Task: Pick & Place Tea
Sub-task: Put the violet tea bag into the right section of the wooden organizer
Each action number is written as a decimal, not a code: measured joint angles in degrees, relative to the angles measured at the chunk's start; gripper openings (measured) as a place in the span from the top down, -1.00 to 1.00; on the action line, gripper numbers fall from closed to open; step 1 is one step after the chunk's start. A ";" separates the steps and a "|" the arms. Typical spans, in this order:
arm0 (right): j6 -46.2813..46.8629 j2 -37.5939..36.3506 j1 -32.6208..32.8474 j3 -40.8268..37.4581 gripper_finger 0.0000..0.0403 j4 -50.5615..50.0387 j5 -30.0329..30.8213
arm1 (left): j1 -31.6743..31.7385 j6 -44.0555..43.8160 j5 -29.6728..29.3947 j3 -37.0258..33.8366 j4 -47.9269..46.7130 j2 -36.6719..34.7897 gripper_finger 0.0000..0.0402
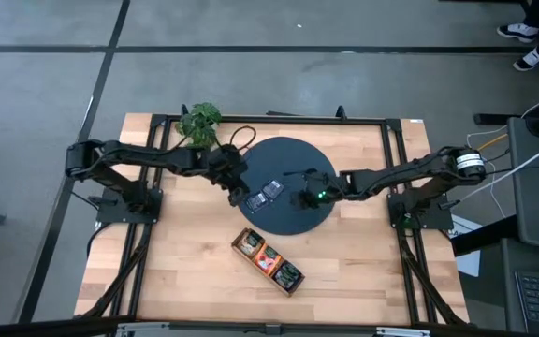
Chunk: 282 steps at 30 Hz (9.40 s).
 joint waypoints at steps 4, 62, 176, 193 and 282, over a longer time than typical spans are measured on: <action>-8.22 0.34 -2.02 0.68 0.84 -0.03 -0.02 | -0.07 -1.53 0.05 0.07 0.83 2.94 0.80; -12.47 16.51 -8.34 7.63 0.56 8.96 -12.28 | 1.53 -8.72 2.82 0.15 3.74 19.23 0.99; -125.39 24.09 -1.45 49.71 0.97 -3.64 47.12 | 29.38 -57.90 14.91 0.00 10.25 -18.38 0.26; -125.34 24.10 -1.45 49.71 0.97 3.06 44.48 | 27.98 -59.56 14.49 0.00 14.61 -18.38 0.26; -47.18 15.07 -9.43 49.66 0.71 -20.93 -13.28 | 13.31 16.61 22.68 -0.07 14.43 -21.68 0.99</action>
